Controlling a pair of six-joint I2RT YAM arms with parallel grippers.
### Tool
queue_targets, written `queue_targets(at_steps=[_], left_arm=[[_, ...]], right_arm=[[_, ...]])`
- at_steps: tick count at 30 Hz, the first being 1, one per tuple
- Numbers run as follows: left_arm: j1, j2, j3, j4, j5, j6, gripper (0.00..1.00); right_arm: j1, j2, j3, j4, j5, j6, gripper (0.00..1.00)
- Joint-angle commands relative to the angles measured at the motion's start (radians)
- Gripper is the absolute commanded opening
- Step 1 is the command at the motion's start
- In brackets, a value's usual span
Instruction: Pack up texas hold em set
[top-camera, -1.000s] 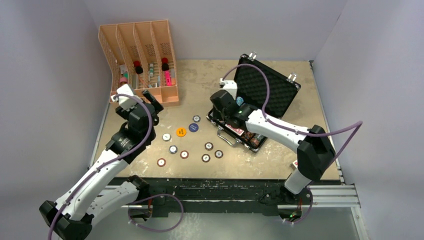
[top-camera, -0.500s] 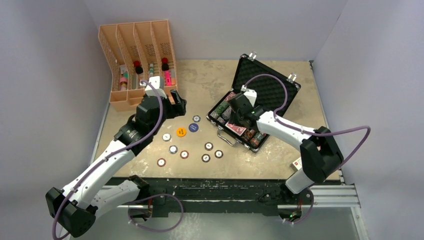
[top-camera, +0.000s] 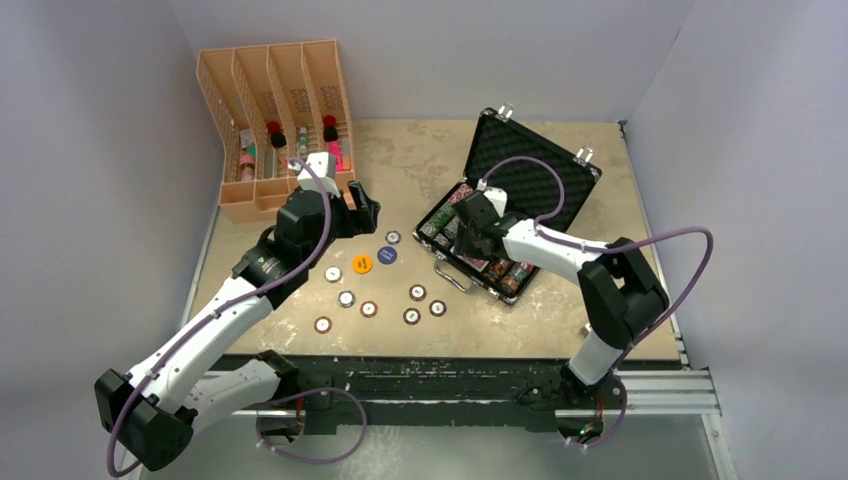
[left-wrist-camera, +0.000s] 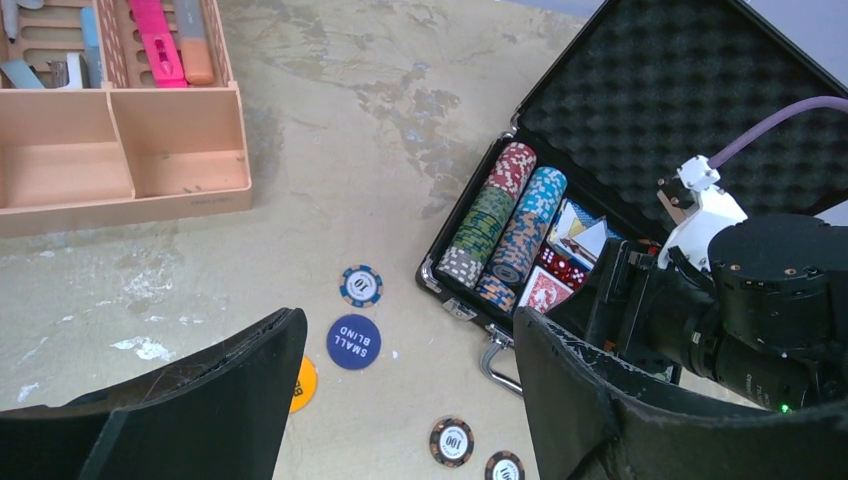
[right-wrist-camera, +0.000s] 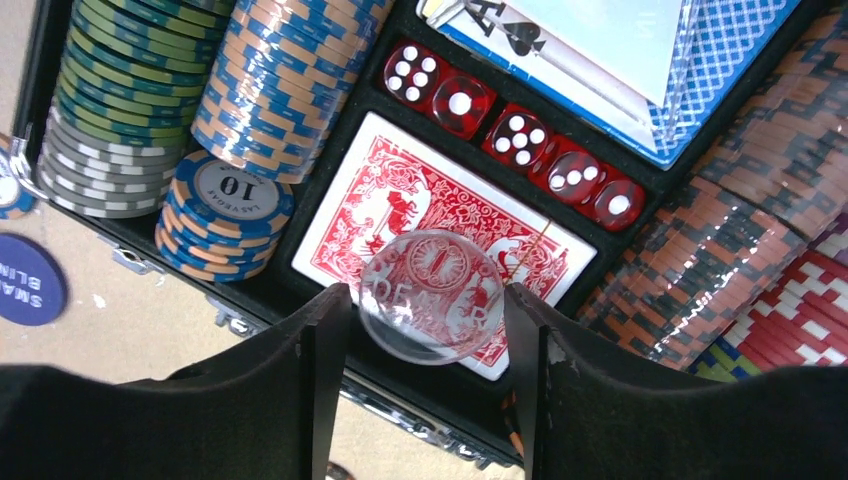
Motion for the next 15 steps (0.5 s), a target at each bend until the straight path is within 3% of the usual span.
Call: queue_targets(at_steps=[1,3,7,15], left_arm=[[0.003,0.006,0.046,0.027,-0.007,0.015,0.75],[0.002,0.007,0.048,0.022,-0.016,0.015,0.75],[0.002,0.009,0.054,0.006,-0.063,0.000,0.75],[0.003,-0.053,0.050,-0.063,-0.405,-0.067,0.75]], right_arm=[[-0.008,0.005,0.046,-0.021,0.018,-0.001,0.66],[-0.009,-0.002,0.071,-0.046,0.024,-0.009,0.72],[-0.006,-0.026,0.126,-0.053,0.052,-0.048,0.74],[0.083,0.027,0.287,-0.017,-0.007,-0.159,0.64]])
